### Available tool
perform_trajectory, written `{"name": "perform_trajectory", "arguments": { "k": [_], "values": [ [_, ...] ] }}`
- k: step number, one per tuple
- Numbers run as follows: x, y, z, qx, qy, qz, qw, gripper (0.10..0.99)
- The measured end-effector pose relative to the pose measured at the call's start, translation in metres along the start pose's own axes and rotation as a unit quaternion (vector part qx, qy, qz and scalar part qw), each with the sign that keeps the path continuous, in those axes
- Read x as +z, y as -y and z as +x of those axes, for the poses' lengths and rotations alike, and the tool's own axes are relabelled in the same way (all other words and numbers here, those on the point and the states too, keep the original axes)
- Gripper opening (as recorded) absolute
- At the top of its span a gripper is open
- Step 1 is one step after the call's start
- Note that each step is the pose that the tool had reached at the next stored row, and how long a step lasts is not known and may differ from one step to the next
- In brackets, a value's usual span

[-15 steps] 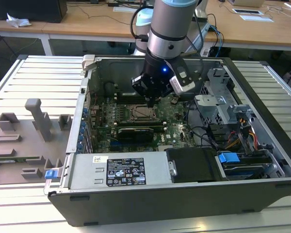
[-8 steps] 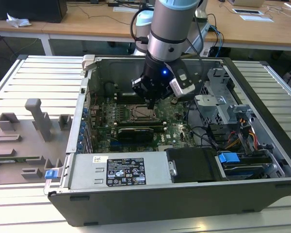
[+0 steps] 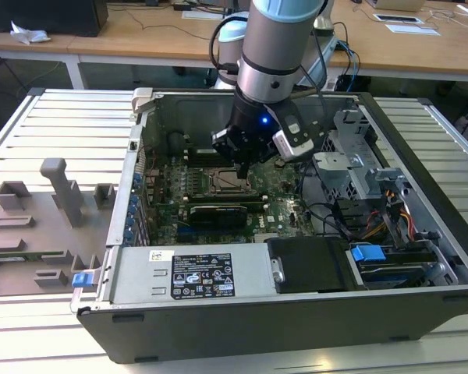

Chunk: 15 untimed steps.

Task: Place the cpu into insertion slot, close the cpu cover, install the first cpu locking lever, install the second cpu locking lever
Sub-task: 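Install the second cpu locking lever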

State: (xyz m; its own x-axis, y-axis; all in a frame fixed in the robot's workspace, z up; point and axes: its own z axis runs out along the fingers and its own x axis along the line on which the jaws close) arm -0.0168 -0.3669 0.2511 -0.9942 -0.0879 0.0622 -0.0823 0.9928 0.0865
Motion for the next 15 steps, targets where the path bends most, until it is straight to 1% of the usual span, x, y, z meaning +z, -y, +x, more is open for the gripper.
{"name": "perform_trajectory", "arguments": {
  "k": [2,5,6,7,8,10,11,15],
  "values": [
    [0.0026,0.003,0.001,0.0,0.0001,-0.0002,1.0,0.106],
    [0.0048,0.0072,0.0052,0.0,0.0002,-0.002,1.0,0.106],
    [0.0063,0.0088,0.0089,0.0,0.0004,-0.0048,1.0,0.106],
    [0.0076,0.0097,0.0131,-0.001,0.0008,-0.0093,1.0,0.106],
    [0.0088,0.0107,0.0182,-0.001,0.0013,-0.0153,0.9999,0.106],
    [0.0101,0.0135,0.0259,-0.002,0.0021,-0.0254,0.9997,0.106],
    [0.0109,0.016,0.0302,-0.002,0.0027,-0.0325,0.9995,0.106],
    [0.0149,0.0235,0.0387,-0.003,0.0034,-0.0405,0.9992,0.106]
  ]
}}
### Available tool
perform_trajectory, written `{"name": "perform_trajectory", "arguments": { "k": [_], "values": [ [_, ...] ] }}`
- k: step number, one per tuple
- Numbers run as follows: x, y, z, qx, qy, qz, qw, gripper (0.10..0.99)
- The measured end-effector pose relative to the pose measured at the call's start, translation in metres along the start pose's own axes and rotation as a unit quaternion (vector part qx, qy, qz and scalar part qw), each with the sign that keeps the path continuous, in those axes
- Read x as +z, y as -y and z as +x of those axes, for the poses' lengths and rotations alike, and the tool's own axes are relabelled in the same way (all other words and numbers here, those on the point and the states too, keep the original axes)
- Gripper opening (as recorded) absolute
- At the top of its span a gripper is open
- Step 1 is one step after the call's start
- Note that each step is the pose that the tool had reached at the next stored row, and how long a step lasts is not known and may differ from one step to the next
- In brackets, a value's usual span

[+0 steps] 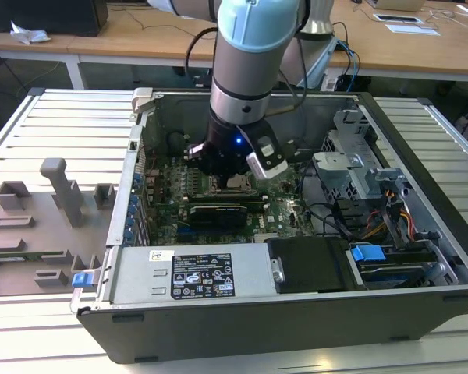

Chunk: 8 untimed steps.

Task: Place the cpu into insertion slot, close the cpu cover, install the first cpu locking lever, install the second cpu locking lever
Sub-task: 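Install the second cpu locking lever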

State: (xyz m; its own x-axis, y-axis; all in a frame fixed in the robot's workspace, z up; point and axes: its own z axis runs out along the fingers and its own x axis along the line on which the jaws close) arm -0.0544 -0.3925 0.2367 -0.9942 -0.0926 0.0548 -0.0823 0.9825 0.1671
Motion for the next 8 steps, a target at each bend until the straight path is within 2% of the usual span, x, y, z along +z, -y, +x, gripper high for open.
{"name": "perform_trajectory", "arguments": {
  "k": [3,8],
  "values": [
    [0.0048,0.0038,0.0037,-0.002,0.0004,-0.0066,1.0,0.106],
    [0.0156,0.0054,0.0061,-0.011,-0.0012,-0.0083,0.9999,0.106]
  ]
}}
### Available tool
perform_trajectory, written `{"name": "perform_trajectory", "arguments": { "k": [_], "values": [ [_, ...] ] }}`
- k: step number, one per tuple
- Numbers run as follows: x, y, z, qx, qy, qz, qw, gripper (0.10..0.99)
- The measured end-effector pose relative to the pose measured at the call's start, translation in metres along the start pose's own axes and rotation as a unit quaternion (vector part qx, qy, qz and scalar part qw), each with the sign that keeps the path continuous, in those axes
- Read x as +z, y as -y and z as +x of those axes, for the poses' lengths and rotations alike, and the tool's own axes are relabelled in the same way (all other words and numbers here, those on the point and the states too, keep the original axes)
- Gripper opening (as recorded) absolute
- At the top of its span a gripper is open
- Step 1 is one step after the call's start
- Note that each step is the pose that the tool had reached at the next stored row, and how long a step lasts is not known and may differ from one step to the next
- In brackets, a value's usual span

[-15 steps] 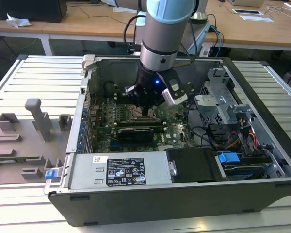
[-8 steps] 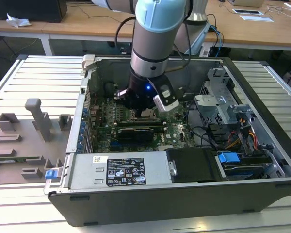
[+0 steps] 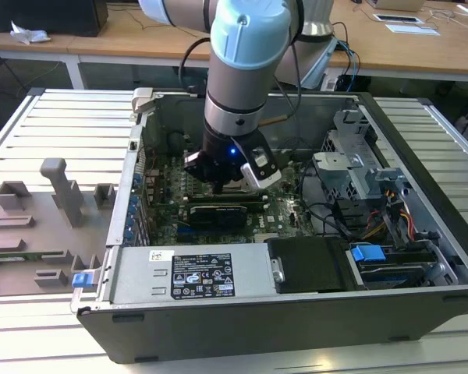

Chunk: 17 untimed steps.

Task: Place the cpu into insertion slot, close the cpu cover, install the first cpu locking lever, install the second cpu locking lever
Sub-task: 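Install the second cpu locking lever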

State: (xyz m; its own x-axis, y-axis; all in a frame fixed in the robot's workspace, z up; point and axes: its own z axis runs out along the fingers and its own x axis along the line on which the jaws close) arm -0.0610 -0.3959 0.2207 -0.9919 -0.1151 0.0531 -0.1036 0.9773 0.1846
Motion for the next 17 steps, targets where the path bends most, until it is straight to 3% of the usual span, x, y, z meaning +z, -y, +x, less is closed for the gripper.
{"name": "perform_trajectory", "arguments": {
  "k": [3,10,14,17],
  "values": [
    [0.006,0.0009,0.0024,-0.006,-0.0009,-0.0017,1.0,0.106],
    [0.0125,0.0006,0.014,-0.017,-0.0006,-0.0196,0.9997,0.106],
    [0.0189,0.0011,0.0175,-0.025,-0.0018,-0.0235,0.9994,0.106],
    [0.0204,-0.0025,0.0171,-0.032,-0.003,-0.0239,0.9992,0.106]
  ]
}}
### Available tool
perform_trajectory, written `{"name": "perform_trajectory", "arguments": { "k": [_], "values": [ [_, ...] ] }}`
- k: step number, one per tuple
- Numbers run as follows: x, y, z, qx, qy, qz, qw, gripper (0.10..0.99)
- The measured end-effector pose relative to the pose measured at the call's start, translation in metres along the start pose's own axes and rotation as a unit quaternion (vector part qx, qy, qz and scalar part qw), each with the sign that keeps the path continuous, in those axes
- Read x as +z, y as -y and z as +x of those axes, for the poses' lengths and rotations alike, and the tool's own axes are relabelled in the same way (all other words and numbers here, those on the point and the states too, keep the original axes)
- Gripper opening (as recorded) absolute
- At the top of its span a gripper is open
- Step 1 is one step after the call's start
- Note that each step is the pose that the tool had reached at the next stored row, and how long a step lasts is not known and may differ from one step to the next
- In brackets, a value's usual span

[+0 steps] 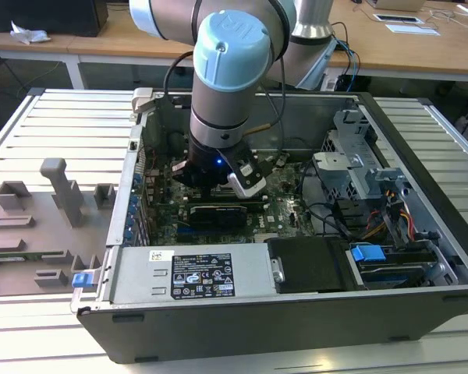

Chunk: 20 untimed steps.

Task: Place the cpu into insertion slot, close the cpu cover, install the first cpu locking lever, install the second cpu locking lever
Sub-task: 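Install the second cpu locking lever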

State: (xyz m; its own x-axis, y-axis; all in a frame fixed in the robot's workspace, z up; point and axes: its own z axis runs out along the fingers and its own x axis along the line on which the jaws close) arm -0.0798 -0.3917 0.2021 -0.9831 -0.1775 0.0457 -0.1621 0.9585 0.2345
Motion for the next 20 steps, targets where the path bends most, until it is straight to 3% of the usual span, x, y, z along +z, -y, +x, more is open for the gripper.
{"name": "perform_trajectory", "arguments": {
  "k": [6,11,18,20],
  "values": [
    [0.004,-0.0033,-0.0009,-0.005,-0.0008,-0.0026,1.0,0.106],
    [0.007,-0.0025,-0.0011,-0.008,0.0002,-0.0108,0.9999,0.106],
    [0.0065,0.0015,-0.0004,-0.01,0.0013,-0.0175,0.9998,0.106],
    [0.0052,0.0013,-0.0003,-0.01,0.0021,-0.0173,0.9998,0.106]
  ]
}}
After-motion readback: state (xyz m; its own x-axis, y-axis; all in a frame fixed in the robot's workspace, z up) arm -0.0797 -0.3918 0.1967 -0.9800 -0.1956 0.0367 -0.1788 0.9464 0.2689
